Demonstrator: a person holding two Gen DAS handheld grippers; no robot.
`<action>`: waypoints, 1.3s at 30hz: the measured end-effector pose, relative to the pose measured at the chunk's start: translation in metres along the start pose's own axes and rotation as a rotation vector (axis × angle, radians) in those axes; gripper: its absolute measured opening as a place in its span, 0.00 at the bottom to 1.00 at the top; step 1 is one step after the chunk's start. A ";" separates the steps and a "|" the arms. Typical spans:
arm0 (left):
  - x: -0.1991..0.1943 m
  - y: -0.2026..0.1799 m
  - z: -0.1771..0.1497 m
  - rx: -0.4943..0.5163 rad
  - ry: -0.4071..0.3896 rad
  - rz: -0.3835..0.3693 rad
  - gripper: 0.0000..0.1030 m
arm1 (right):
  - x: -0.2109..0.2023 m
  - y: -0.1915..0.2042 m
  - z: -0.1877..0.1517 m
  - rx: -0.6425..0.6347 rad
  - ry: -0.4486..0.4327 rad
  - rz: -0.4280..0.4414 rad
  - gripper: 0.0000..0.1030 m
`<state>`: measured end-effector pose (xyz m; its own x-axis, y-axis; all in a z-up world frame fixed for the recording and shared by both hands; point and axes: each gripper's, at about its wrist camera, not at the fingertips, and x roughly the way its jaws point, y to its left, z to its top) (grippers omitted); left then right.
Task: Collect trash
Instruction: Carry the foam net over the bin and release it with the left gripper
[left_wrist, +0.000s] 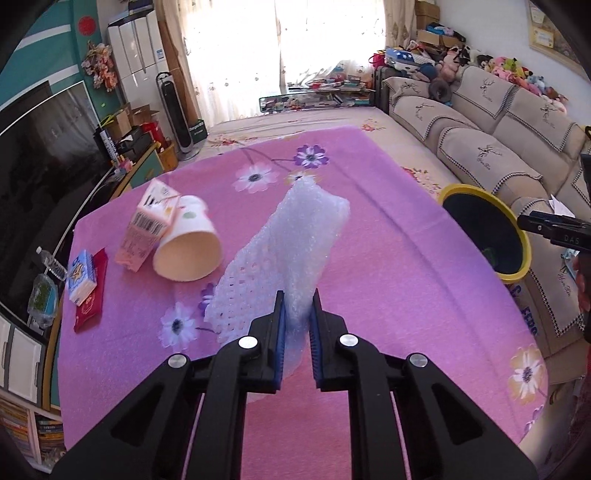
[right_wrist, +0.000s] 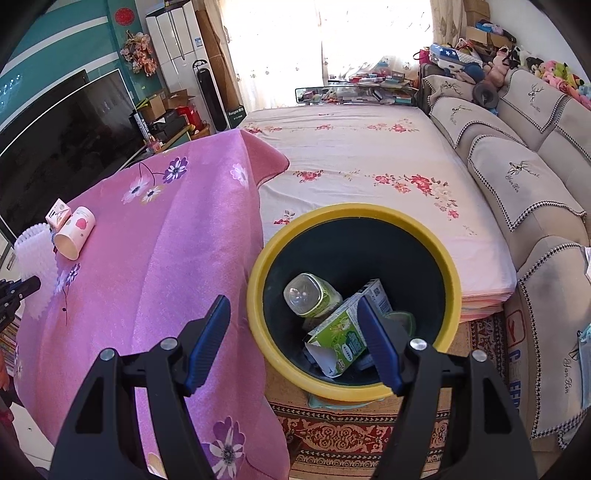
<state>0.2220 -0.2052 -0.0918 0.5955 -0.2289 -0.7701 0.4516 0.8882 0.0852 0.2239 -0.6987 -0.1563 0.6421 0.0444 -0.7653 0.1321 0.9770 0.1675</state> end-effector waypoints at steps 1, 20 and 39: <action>-0.001 -0.013 0.005 0.009 -0.005 -0.014 0.12 | -0.004 -0.003 0.000 -0.003 -0.006 -0.005 0.65; 0.068 -0.260 0.094 0.171 0.034 -0.274 0.12 | -0.052 -0.093 -0.016 -0.054 -0.009 -0.077 0.66; 0.141 -0.323 0.114 0.185 0.093 -0.240 0.12 | -0.042 -0.130 -0.028 -0.021 0.018 -0.078 0.66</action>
<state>0.2358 -0.5698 -0.1564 0.3979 -0.3787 -0.8356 0.6902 0.7236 0.0008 0.1583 -0.8213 -0.1635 0.6167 -0.0287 -0.7867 0.1654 0.9818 0.0939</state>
